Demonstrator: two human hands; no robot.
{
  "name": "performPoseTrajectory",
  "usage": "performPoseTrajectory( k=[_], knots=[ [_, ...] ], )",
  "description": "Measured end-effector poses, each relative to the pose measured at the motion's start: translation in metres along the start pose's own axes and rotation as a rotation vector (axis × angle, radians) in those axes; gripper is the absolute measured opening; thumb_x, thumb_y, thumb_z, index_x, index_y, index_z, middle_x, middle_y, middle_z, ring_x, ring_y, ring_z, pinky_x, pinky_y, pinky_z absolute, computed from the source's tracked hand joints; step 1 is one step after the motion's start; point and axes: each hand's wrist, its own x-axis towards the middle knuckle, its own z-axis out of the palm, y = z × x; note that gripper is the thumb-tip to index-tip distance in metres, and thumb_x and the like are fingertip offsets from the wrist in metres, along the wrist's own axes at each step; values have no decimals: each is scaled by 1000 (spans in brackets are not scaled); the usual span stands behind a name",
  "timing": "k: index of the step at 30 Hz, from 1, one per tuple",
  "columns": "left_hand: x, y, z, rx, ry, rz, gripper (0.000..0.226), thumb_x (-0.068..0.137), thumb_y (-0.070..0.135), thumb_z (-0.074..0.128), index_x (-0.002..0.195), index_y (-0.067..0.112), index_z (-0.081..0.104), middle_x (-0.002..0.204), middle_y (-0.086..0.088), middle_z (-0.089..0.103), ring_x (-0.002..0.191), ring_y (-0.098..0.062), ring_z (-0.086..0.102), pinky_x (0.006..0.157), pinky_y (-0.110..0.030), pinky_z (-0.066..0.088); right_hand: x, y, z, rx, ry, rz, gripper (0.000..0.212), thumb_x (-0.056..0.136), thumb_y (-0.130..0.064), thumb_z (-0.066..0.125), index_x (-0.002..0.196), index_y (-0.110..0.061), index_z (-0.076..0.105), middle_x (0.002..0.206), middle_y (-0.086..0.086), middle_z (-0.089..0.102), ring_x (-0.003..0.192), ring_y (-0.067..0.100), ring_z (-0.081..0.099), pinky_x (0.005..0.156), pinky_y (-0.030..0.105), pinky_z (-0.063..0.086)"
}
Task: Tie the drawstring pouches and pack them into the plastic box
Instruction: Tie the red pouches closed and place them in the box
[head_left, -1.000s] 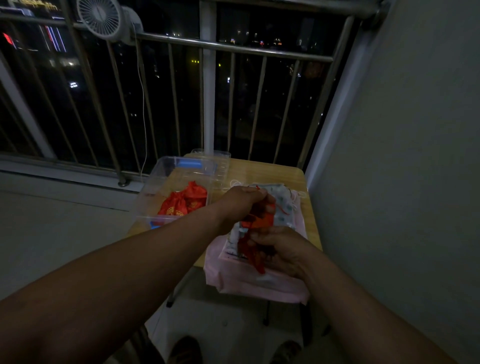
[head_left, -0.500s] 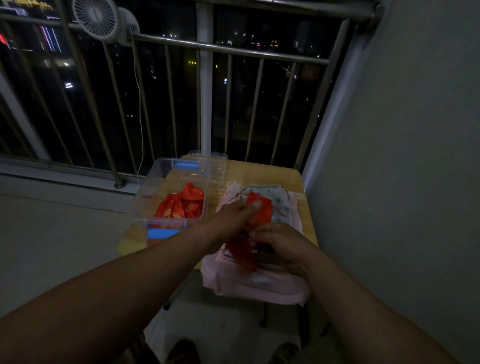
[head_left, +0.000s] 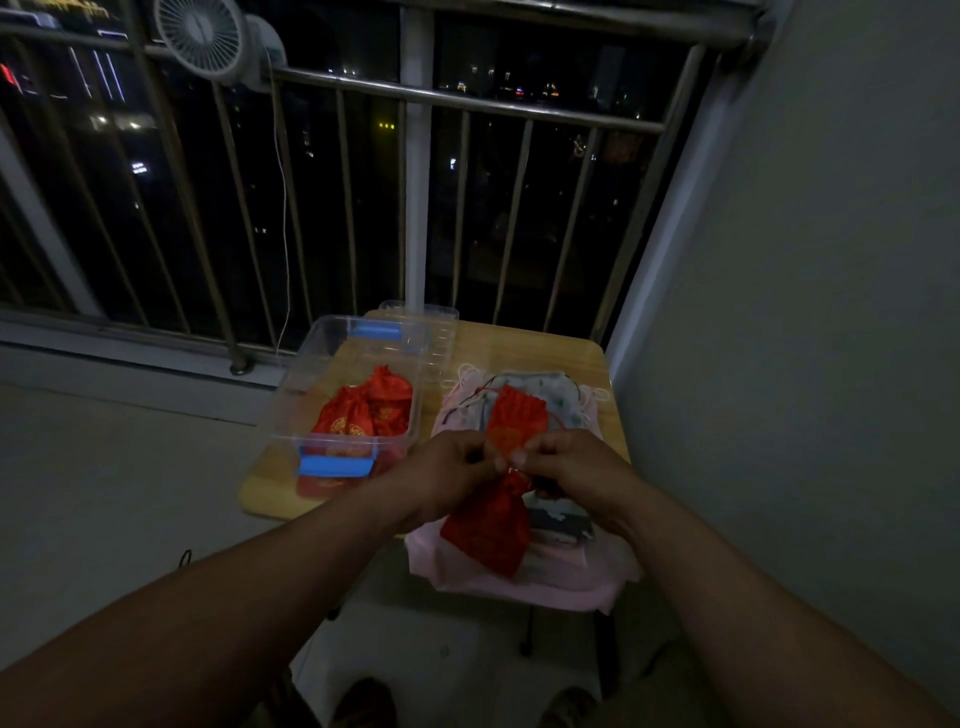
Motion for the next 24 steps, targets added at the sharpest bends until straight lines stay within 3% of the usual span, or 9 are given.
performPoseTrajectory(
  k=[3, 6, 11, 16, 21, 24],
  knots=[
    [2, -1, 5, 57, 74, 35, 13, 103, 26, 59, 95, 22, 69, 92, -1, 71, 92, -21, 68, 93, -45, 57, -1, -1, 1, -68, 17, -17, 13, 99, -17, 66, 92, -9, 73, 80, 4, 68, 68, 9, 60, 61, 21, 49],
    [3, -1, 7, 97, 116, 25, 18, 105, 28, 52, 103, 16, 66, 99, -5, 72, 96, -23, 68, 93, -46, 56, 0, -1, 4, -131, 36, -26, 15, 99, -17, 66, 95, -4, 73, 80, 4, 69, 67, 6, 62, 64, 23, 50],
    [0, -1, 5, 41, 51, -12, 22, 107, 24, 46, 96, 17, 63, 88, -3, 65, 81, -19, 59, 78, -35, 47, 2, -3, 5, -199, 35, -35, 16, 100, -17, 64, 103, -4, 73, 102, 17, 74, 79, 12, 68, 68, 22, 52],
    [-3, 0, 2, 77, -4, 70, 18, 105, 31, 55, 101, 17, 66, 83, 3, 64, 73, -10, 57, 68, -26, 46, 2, -7, 5, -257, 34, -56, 14, 100, -16, 63, 103, -5, 72, 102, 13, 74, 83, 12, 68, 68, 22, 50],
    [0, 1, 0, 156, 29, 105, 16, 104, 30, 56, 91, 25, 64, 89, -2, 66, 81, -14, 61, 76, -37, 53, -1, -8, 2, -310, 24, -65, 12, 99, -14, 65, 103, -6, 72, 99, 7, 74, 82, 9, 68, 63, 16, 47],
    [2, 6, -1, 6, -18, 0, 17, 105, 25, 53, 99, 18, 67, 99, -8, 70, 91, -20, 66, 86, -38, 56, 0, -9, 5, -387, 61, -97, 10, 98, -11, 65, 100, -4, 72, 89, 4, 72, 74, 5, 63, 62, 15, 45]
  ],
)
